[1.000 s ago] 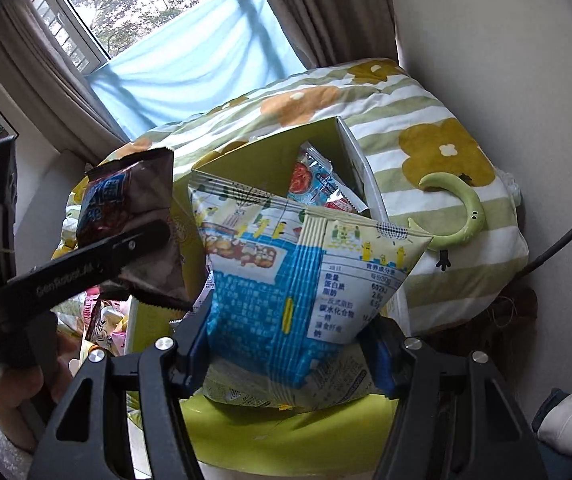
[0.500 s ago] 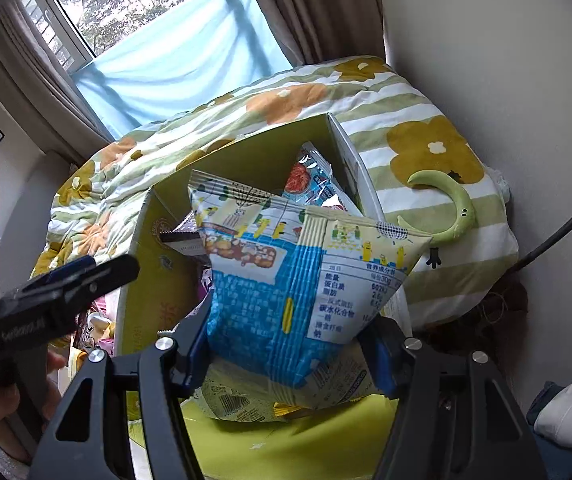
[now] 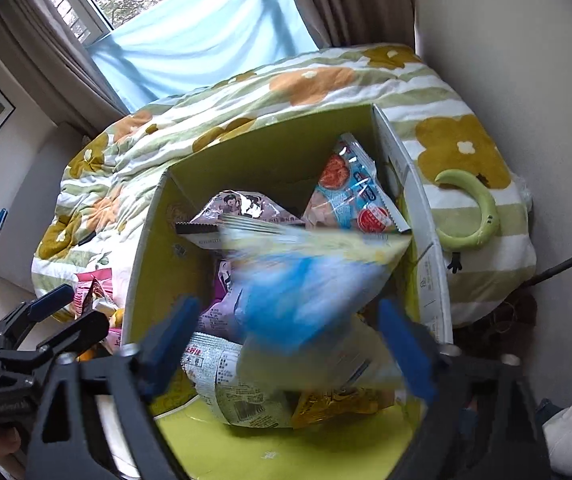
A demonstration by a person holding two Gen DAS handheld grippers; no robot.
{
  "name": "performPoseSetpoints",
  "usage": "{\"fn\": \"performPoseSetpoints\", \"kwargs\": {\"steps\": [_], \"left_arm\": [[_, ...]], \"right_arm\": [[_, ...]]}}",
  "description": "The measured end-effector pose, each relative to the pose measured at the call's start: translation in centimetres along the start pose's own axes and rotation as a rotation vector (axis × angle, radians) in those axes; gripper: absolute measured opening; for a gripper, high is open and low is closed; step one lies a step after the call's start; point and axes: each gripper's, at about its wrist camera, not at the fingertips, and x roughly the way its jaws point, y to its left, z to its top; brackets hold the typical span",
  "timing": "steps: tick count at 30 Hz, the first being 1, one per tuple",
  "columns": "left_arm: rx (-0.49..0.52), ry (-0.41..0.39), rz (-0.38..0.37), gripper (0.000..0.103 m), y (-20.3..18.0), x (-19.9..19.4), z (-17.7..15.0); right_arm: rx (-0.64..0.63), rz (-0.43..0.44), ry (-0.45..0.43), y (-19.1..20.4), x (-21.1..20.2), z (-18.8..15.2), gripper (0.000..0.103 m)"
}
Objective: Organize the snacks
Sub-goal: 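Carry both bags over the yellow box and open both tools to drop them, then move both tools back over the remaining snacks on the table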
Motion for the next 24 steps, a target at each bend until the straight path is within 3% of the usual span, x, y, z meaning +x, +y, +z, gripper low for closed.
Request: {"fn": "performPoseSetpoints", "kwargs": {"steps": [8,18,24], "left_arm": [[-0.040,-0.023,0.012,0.102,0.4,-1.7,-1.9],[-0.052,-0.121,0.044,0.102,-0.5,-6.7,-3.2],[-0.104,-0.188,0.115,0.102,1.0,-11.1,-5.4]], "right_arm": [[-0.029,0.000,-0.027,0.1,-1.8,-1.3,0.102],[-0.118,-0.001,-0.085,1.5,-5.8,-1.8,0.102],[-0.184,0.077,-0.145,3.2,-8.5,-2.7,0.102]]}}
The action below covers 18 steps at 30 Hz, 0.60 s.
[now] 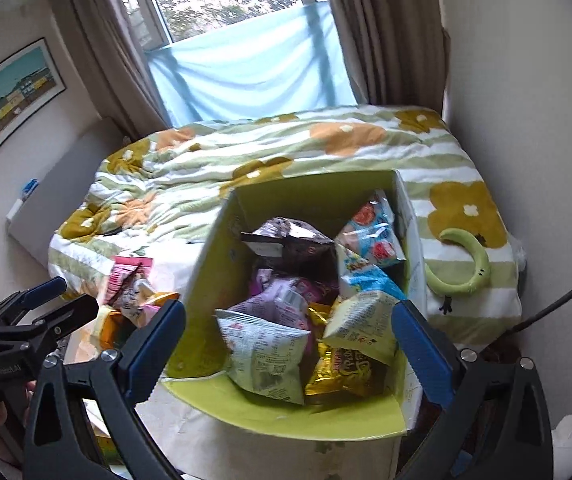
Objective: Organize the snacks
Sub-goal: 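Move both tools back over the remaining snacks on the table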
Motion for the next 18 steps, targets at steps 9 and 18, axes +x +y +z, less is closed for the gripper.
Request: {"fn": "performPoseSetpoints", "kwargs": {"steps": [9,18], "left_arm": [[-0.116,-0.039,0.131,0.102,6.5,-4.7,-2.8],[-0.209,-0.015,0.169,0.102,14.2,-5.6,-4.5]], "right_arm": [[-0.146,0.081,-0.066,6.1,-1.4,-0.5,0.102],[-0.231,0.168,-0.040,12.9,1.5,-0.9,0.102]]}}
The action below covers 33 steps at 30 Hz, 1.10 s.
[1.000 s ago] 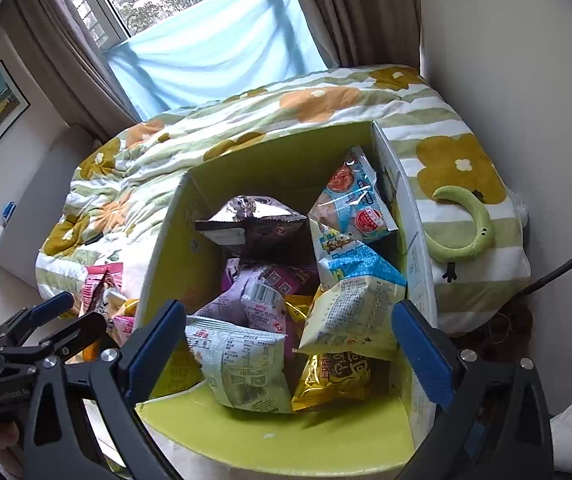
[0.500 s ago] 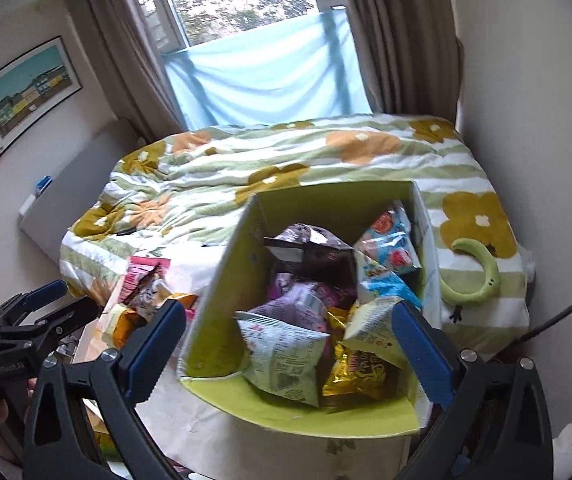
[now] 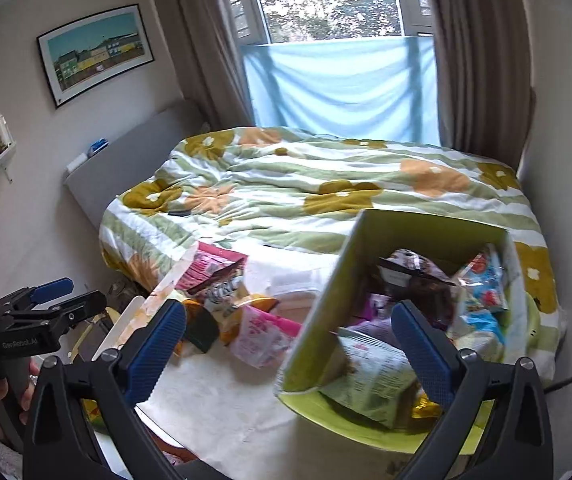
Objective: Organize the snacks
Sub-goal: 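Move both tools back over the remaining snacks on the table, then grasp the cream-orange bag with the left tool while the right tool grasps the TATRE bag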
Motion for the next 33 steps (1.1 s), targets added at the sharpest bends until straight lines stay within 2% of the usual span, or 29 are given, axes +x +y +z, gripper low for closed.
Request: {"fn": "performPoseSetpoints", "kwargs": {"steps": [8,15,22,27,33], "left_arm": [[-0.006,0.097,0.000,0.102,6.4,4.1,1.4],[0.002,0.244,-0.067,0.102,10.4,10.7,1.3],[0.066,0.371,-0.140,0.102,11.1,17.0,0.2],[0.134,0.420,-0.154,0.102,10.2,21.4,-0.5],[0.155,0.461,-0.191,0.099,10.0,24.8,-1.2]], "right_arm": [[0.013,0.046,0.083,5.5,7.3,0.5,0.102],[0.015,0.070,0.148,8.0,14.0,0.0,0.102],[-0.021,0.028,0.230,8.0,20.0,-1.4,0.102],[-0.055,-0.012,0.279,7.7,22.7,-2.4,0.102],[-0.112,-0.034,0.332,7.7,25.2,-3.6,0.102]]}}
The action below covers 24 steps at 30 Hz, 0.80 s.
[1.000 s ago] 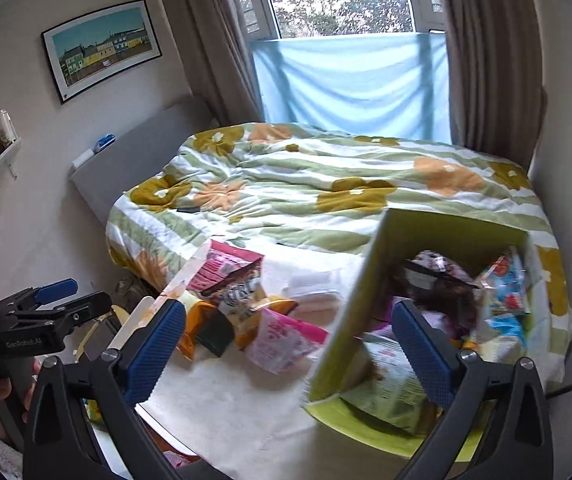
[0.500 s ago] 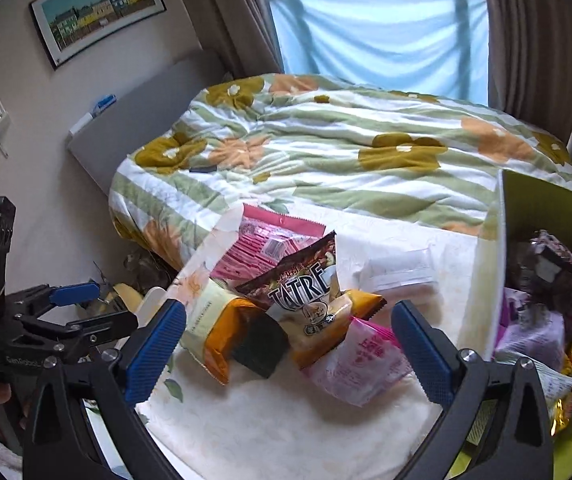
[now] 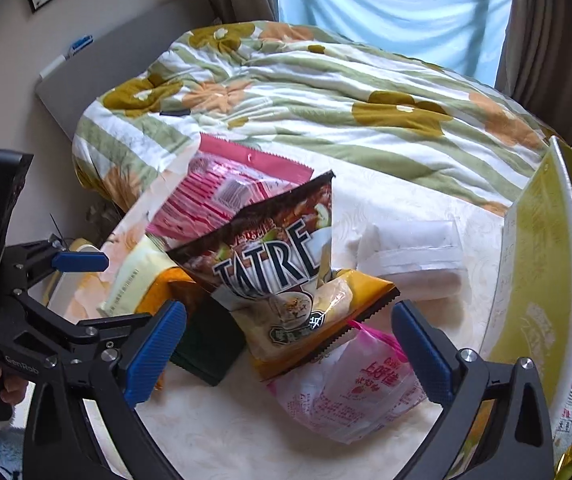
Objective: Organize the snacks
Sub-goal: 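Grasp the cream-orange bag with the left tool while the right tool grasps the TATRE bag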
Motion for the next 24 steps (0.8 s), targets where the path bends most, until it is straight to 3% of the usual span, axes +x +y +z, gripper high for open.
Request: {"fn": "performPoseSetpoints", "kwargs": {"steps": [3,7,10,24], "left_arm": [[0.006,0.020,-0.020,0.091,0.1,1.1,0.1],[0.014,0.049,-0.035,0.073,0.0,2.5,0.1],[0.024,0.045,-0.025,0.067,-0.2,2.7,-0.2],[-0.024,0.050,-0.015,0.064,2.5,1.4,-2.4]], "right_arm": [[-0.046,-0.033,0.014,0.4,0.9,-0.1,0.102],[-0.088,-0.053,0.030,0.6,1.8,-0.2,0.102],[-0.125,-0.065,0.034,1.0,2.2,-0.2,0.102],[-0.248,-0.096,0.034,2.5,4.1,0.5,0.099]]}}
